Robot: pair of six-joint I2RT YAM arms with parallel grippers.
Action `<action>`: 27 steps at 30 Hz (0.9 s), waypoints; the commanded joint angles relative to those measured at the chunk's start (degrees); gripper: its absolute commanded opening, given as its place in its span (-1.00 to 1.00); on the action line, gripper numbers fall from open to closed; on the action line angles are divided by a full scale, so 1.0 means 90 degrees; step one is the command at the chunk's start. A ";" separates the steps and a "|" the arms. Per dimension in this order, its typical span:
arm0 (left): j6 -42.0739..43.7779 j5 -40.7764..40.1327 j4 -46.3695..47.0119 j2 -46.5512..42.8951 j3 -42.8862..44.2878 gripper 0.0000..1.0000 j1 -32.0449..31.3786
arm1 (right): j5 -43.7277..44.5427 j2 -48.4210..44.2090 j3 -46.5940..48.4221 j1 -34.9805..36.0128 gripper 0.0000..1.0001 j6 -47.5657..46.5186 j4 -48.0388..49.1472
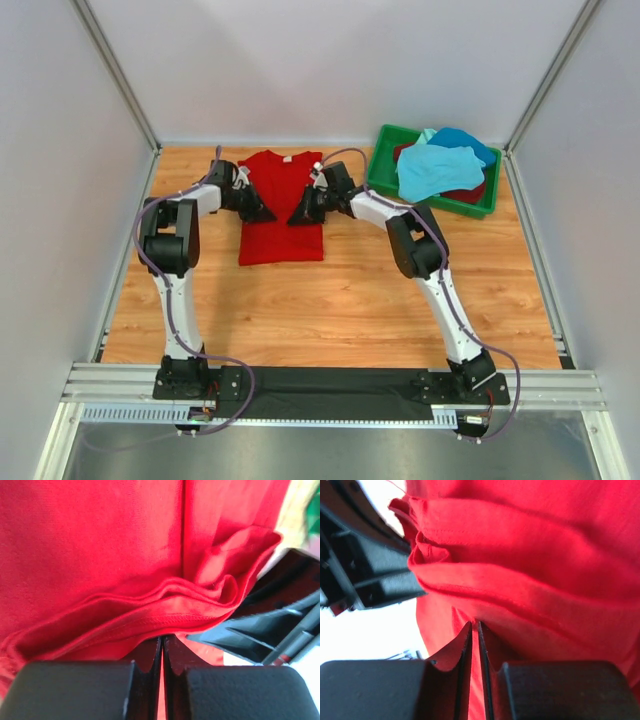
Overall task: Fold and stack the t-shirts
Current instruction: Fold the tshirt
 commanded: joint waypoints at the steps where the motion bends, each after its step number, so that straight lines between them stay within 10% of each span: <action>1: 0.0044 0.0210 0.0559 0.0299 0.0365 -0.90 0.0128 | -0.0159 0.0302 0.0154 -0.0249 -0.76 0.0332 0.0763; 27: -0.1460 0.0913 0.1613 0.1559 0.1782 -0.88 0.0753 | 0.1239 0.1504 0.2468 -0.0777 -0.72 0.1758 0.0627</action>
